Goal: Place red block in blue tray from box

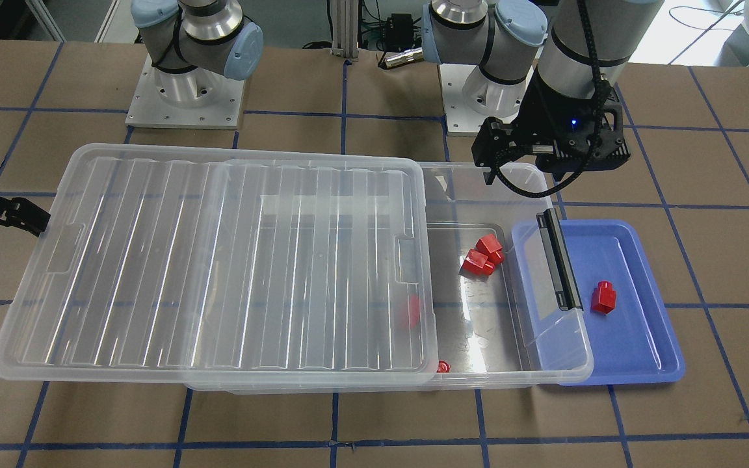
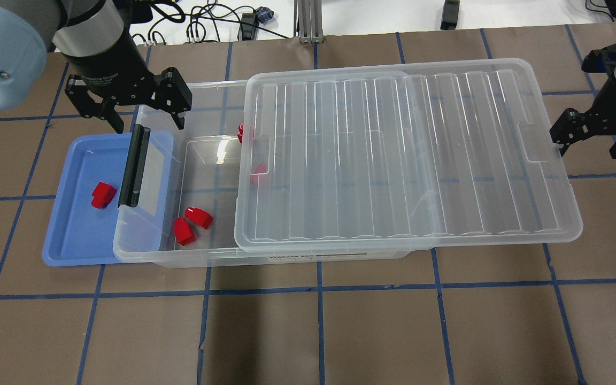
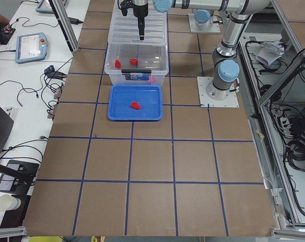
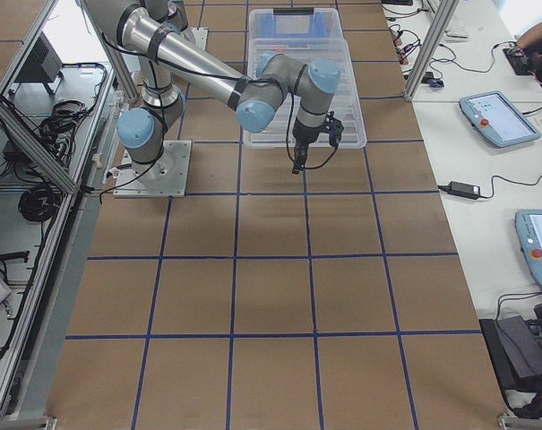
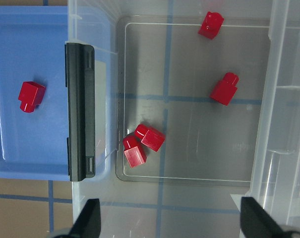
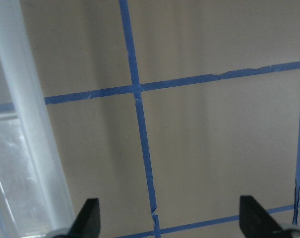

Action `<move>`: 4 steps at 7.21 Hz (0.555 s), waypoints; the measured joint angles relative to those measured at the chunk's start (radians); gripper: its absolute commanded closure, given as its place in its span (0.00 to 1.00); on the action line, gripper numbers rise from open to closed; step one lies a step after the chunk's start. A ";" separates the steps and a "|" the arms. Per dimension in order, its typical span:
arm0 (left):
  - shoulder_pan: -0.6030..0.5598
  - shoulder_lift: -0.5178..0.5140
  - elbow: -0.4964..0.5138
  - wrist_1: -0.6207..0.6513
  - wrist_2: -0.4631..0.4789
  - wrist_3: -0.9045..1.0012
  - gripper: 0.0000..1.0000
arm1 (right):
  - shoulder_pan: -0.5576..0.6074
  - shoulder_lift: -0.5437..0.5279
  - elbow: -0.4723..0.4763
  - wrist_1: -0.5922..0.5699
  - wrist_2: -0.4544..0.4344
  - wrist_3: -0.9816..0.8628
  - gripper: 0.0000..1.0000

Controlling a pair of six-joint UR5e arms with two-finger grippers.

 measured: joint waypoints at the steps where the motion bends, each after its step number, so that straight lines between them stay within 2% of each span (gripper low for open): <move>1: 0.000 0.005 0.001 0.000 0.001 0.004 0.00 | 0.031 0.000 0.000 0.000 0.000 0.031 0.00; 3: 0.009 0.027 0.006 0.001 -0.038 0.031 0.00 | 0.099 0.001 0.001 0.000 0.000 0.108 0.00; 4: 0.030 0.038 0.000 0.001 -0.071 0.110 0.00 | 0.128 0.002 0.000 0.000 0.000 0.152 0.00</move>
